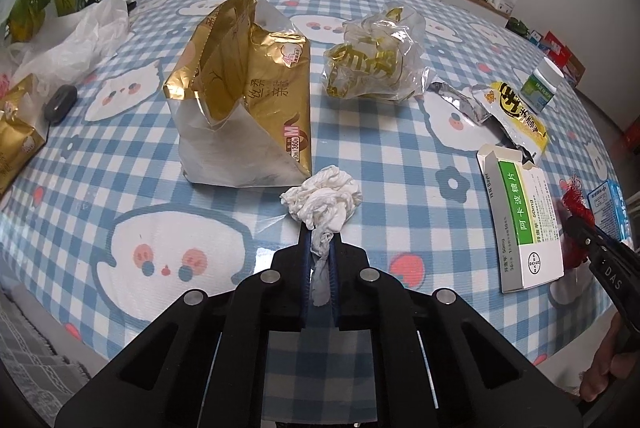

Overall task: Collect trash
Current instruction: 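Grasp the crumpled white tissue with the left tool while the right tool grasps the red mesh net, then carry the tissue and red net down over the black trash bin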

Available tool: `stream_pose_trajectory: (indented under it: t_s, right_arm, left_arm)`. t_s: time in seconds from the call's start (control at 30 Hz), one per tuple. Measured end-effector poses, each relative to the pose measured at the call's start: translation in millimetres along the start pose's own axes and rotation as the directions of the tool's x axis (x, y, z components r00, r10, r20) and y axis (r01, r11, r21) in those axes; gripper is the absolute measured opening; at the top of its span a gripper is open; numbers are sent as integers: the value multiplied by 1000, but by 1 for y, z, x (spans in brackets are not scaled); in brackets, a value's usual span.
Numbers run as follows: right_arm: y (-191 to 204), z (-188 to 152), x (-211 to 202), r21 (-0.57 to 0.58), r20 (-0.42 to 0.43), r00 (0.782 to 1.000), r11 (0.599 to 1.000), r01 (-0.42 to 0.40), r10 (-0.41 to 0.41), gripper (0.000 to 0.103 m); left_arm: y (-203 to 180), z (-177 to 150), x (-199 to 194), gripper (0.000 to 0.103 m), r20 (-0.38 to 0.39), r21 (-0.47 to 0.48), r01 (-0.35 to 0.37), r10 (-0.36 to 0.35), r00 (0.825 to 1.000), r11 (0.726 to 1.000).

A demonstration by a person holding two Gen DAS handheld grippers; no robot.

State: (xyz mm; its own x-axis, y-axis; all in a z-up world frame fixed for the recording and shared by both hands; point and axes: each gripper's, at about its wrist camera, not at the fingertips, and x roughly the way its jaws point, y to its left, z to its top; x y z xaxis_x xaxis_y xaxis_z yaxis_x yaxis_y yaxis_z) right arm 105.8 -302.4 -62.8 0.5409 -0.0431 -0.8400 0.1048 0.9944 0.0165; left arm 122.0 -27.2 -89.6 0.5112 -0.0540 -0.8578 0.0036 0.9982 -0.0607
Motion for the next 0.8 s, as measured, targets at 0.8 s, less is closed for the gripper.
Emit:
stream_pose_trajectory:
  t_s: [0.8]
  right_arm:
    - [-18, -19, -65, -2, 92, 995, 1000, -30, 30, 18]
  left_arm:
    - [-22, -25, -67, 6, 85, 55, 39, -44, 995, 998]
